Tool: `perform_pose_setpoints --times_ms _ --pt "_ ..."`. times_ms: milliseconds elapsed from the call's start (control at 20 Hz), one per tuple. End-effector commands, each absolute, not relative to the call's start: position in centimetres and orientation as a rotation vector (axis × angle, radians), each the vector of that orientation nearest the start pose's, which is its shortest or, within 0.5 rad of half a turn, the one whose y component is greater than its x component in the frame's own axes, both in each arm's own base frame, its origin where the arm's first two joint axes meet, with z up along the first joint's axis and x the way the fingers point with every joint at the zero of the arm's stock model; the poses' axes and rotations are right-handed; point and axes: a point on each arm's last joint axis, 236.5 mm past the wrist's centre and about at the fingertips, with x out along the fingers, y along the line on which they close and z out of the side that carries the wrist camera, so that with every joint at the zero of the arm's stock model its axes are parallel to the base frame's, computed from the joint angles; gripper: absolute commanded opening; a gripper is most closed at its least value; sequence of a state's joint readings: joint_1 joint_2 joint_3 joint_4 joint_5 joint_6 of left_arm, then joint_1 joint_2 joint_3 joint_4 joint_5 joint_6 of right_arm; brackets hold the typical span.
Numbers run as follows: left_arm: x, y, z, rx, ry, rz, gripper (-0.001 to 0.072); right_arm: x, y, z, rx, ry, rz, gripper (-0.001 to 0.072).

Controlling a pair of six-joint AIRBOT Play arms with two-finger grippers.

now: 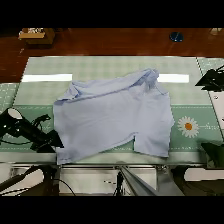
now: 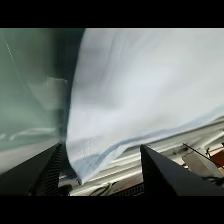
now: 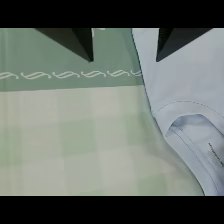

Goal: Fold the shirts.

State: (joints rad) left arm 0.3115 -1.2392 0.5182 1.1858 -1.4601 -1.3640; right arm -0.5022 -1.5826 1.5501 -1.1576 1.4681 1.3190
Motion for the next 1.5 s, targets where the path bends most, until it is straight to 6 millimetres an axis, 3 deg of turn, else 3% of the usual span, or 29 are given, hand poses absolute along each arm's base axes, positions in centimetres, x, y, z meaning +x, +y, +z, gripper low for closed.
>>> perform_pose_setpoints --times_ms 0,200,250,350,450,500,550,600,750,850,1000,1150,1450 --pt "13.1 -5.8 -11.2 -0.587 2.037 -0.193 0.0582 40.6 -11.6 2.4 0.482 1.327 0.063 0.0475" --pt "13.4 -6.8 -12.3 -0.558 2.049 -0.184 0.0567 40.6 -11.6 2.4 0.481 1.326 0.063 0.0475" --pt "13.7 -7.3 -12.5 -0.56 2.037 -0.184 0.05 40.6 -11.6 2.4 0.481 1.326 0.063 0.0475" --pt "15.1 -8.6 -13.0 -0.605 1.988 -0.16 0.0483 40.6 -11.6 2.4 0.481 1.326 0.063 0.0475" --pt "16.6 -10.1 -13.1 -0.656 1.925 -0.168 0.0298 40.6 -11.6 2.4 0.482 1.327 0.063 0.0474" --pt "17.0 -10.6 -13.1 -0.668 1.908 -0.174 0.0146 40.5 -11.6 2.4 0.482 1.329 0.064 0.0475" --pt "17.0 -10.8 -13.0 -0.662 1.908 -0.188 0.006 40.4 -11.5 2.4 0.483 1.334 0.066 0.0474" --pt "16.9 -10.9 -13.0 -0.651 1.911 -0.207 0.0027 40.3 -11.5 2.3 0.482 1.342 0.067 0.0475" --pt "16.2 -11.1 -12.5 -0.631 1.935 -0.255 0.0026 38.7 -11.4 1.1 0.506 1.401 0.071 0.0476" --pt "15.9 -11.1 -12.4 -0.623 1.942 -0.276 0.0026 36.1 -9.8 -1.3 0.601 1.48 0.127 0.0513" --pt "15.9 -11.1 -12.3 -0.617 1.937 -0.285 0.0026 34.0 -6.4 -4.3 0.756 1.511 0.226 0.0542" --pt "15.9 -11.1 -12.3 -0.616 1.937 -0.285 0.0026 31.1 -5.2 -7.3 0.739 1.603 0.232 0.0541" --pt "15.9 -11.1 -12.3 -0.605 1.933 -0.303 0.0026 29.0 -2.2 -9.3 0.761 1.665 0.289 0.053"
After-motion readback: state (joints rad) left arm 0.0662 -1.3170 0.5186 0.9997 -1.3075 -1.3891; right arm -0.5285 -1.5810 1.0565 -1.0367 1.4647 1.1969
